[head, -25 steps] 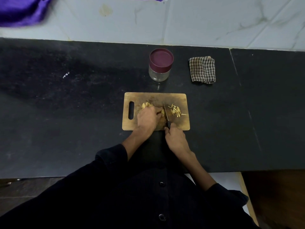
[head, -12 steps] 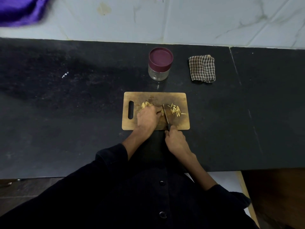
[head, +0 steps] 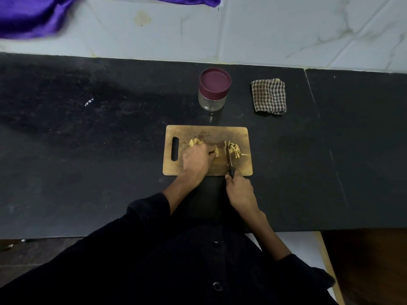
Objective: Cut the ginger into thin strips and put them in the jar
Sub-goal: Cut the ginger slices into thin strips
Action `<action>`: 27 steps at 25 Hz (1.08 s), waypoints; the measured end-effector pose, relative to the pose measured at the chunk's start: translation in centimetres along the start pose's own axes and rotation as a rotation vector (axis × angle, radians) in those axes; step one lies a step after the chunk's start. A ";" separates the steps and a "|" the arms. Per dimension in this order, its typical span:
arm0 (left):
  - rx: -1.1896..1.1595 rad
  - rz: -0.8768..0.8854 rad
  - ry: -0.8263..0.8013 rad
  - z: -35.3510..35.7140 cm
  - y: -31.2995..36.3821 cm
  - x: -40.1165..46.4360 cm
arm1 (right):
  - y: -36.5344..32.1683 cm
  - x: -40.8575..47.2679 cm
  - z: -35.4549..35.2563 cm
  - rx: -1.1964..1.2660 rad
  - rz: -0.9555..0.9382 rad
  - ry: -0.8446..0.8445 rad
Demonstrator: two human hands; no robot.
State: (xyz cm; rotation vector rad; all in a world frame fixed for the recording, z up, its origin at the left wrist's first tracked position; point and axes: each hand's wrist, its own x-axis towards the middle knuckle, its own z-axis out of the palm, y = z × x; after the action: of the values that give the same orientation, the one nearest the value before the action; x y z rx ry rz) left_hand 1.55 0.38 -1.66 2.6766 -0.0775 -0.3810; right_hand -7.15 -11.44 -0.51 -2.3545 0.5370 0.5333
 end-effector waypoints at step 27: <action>0.003 0.026 0.004 -0.2 -0.1 0.0 | -2.0 1.0 0.5 -0.076 -0.090 -0.036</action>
State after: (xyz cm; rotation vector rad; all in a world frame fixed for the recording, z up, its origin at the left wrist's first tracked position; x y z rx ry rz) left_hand 1.58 0.53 -1.53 2.6764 -0.1111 -0.3676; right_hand -5.42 -9.95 -0.34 -2.4229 0.3987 0.5623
